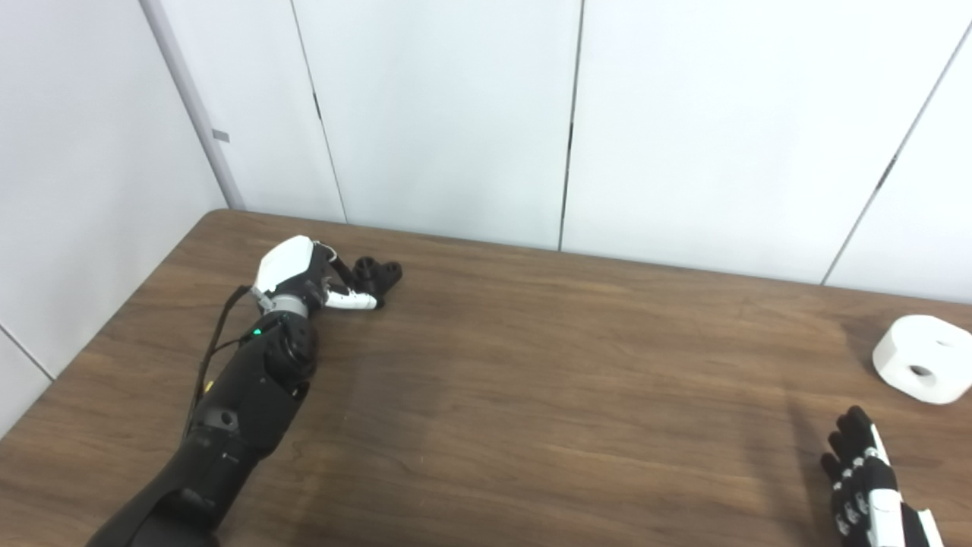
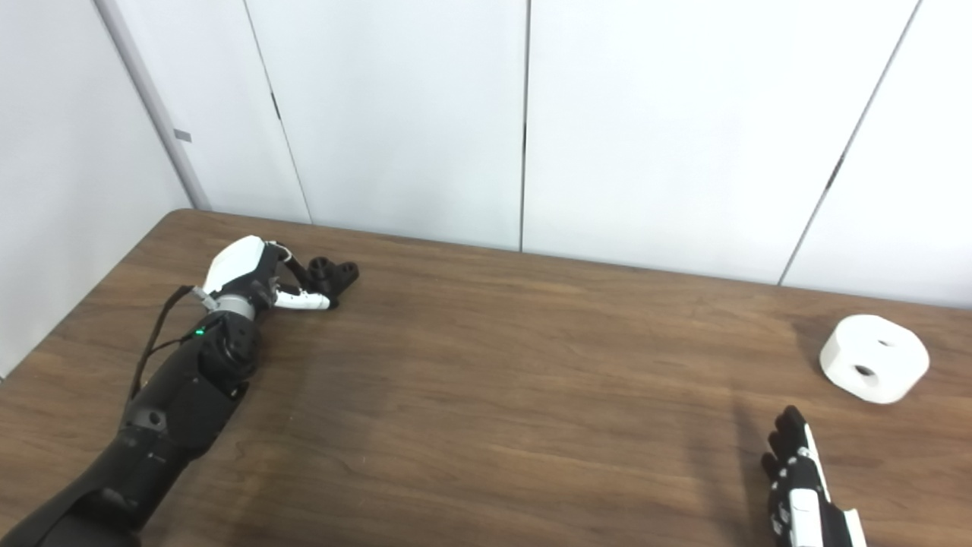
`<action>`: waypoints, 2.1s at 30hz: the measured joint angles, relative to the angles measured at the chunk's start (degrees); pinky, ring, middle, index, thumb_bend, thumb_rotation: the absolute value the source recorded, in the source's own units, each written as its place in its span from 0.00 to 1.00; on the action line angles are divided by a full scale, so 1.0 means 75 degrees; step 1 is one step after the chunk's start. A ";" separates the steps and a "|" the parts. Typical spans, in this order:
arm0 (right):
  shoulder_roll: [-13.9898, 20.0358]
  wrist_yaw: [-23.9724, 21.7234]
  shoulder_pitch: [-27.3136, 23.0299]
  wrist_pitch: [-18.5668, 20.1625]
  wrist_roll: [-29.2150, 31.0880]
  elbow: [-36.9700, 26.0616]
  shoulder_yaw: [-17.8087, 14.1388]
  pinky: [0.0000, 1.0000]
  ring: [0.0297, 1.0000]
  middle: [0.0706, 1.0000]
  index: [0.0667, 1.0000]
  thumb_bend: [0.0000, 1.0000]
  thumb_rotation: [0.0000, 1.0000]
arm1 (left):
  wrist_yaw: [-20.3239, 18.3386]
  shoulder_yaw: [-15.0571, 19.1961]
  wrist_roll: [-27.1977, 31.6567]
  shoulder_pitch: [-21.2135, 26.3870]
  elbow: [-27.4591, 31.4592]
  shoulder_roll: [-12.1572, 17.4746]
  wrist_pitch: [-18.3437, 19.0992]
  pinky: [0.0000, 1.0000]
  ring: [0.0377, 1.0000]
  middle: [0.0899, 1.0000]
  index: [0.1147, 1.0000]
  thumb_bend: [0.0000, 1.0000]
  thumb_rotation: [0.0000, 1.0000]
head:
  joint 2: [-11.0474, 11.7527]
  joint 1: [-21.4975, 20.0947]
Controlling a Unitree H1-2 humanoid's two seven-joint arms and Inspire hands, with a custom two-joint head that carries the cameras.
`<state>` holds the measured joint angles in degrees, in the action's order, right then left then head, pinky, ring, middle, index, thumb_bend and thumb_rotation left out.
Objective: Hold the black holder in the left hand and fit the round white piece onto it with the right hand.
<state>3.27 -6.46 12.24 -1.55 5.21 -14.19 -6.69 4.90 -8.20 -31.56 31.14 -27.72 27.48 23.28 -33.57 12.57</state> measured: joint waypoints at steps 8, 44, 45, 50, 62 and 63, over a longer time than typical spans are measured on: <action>0.0000 0.0004 0.0007 0.0118 0.0050 -0.0063 -0.0032 1.00 1.00 1.00 0.99 0.43 0.93 | -0.0010 -0.0013 0.0021 -0.0003 -0.0005 -0.0007 0.0001 1.00 0.96 0.82 0.42 0.52 0.04 | -0.0047 0.0000; -0.0002 0.0009 0.0017 0.0190 -0.0070 -0.0173 -0.0020 1.00 1.00 0.99 0.99 0.44 0.94 | -0.0184 -0.0451 -0.0232 -0.0854 0.1438 -0.0008 -0.0604 1.00 0.91 0.79 0.42 0.52 0.04 | -0.0164 -0.0246; -0.0001 0.0009 0.0017 0.0190 -0.0079 -0.0173 -0.0016 1.00 1.00 0.99 0.99 0.45 0.94 | -0.0227 -0.0450 -0.0232 -0.0908 0.1557 -0.0038 -0.0592 1.00 0.91 0.78 0.42 0.52 0.04 | -0.0164 -0.0258; -0.0002 0.0009 0.0017 0.0190 -0.0122 -0.0180 0.0004 1.00 1.00 0.99 0.99 0.44 0.94 | -0.0454 -0.0595 -0.0357 -0.1206 0.2210 -0.0227 -0.0510 1.00 0.92 0.79 0.42 0.52 0.05 | -0.0211 -0.0351; -0.0009 0.0027 0.0017 0.0189 -0.0264 -0.0177 0.0030 1.00 1.00 0.99 0.99 0.45 0.94 | -0.0390 -0.1180 -0.1376 -0.2023 0.3496 -0.0408 -0.0839 1.00 0.91 0.79 0.42 0.52 0.05 | -0.0305 -0.0644; -0.0010 0.0032 0.0017 0.0189 -0.0274 -0.0177 0.0033 1.00 1.00 0.99 0.99 0.44 0.95 | -0.0387 -0.1203 -0.1442 -0.2083 0.3566 -0.0455 -0.0876 1.00 0.91 0.79 0.42 0.52 0.05 | -0.0316 -0.0691</action>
<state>3.20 -6.22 12.36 -0.13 3.15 -15.52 -6.45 2.00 -17.22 -42.38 15.52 -0.97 24.07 16.71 -35.95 7.39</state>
